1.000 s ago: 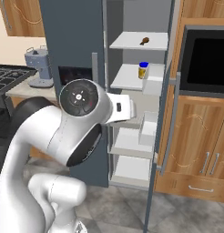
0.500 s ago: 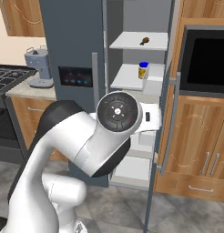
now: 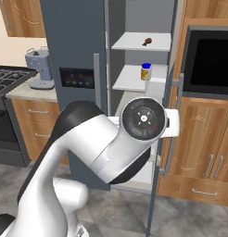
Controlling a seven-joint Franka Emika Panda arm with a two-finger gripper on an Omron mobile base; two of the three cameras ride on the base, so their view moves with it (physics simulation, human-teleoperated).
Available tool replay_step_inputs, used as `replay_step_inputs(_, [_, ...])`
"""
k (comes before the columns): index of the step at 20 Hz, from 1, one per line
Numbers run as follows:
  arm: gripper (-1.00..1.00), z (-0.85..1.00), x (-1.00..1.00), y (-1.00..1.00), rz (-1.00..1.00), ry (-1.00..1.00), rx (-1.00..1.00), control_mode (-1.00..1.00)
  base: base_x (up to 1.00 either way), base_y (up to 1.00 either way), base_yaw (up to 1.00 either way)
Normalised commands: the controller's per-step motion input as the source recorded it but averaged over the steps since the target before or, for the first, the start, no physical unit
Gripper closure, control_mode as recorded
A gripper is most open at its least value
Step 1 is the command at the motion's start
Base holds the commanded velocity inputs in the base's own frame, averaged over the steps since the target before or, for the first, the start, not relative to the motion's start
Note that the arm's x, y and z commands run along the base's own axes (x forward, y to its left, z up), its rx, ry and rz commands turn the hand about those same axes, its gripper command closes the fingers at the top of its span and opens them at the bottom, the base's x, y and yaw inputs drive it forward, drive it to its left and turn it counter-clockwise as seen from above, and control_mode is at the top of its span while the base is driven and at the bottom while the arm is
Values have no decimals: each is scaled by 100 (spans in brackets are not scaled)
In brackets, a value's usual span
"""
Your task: Pick up the frozen chicken drumstick from the freezer, place it on any shelf in the fridge, and close the fridge and freezer doors when done.
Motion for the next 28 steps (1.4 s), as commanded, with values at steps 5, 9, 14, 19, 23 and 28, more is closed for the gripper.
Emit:
replay_step_inputs(5, [-100,0,0,-19,0,-1,1,-100,0,0,0])
replay_step_inputs(9, [-100,0,0,-38,0,0,4,-100,0,0,0])
replay_step_inputs(14, [-100,0,0,-40,0,0,5,-100,0,0,0])
replay_step_inputs(19, [-100,0,0,-38,0,0,4,-100,0,0,0])
replay_step_inputs(23, [-100,-3,0,-31,0,0,1,-100,0,0,0])
replay_step_inputs(28, [-100,-10,0,-20,0,0,0,-100,0,0,0])
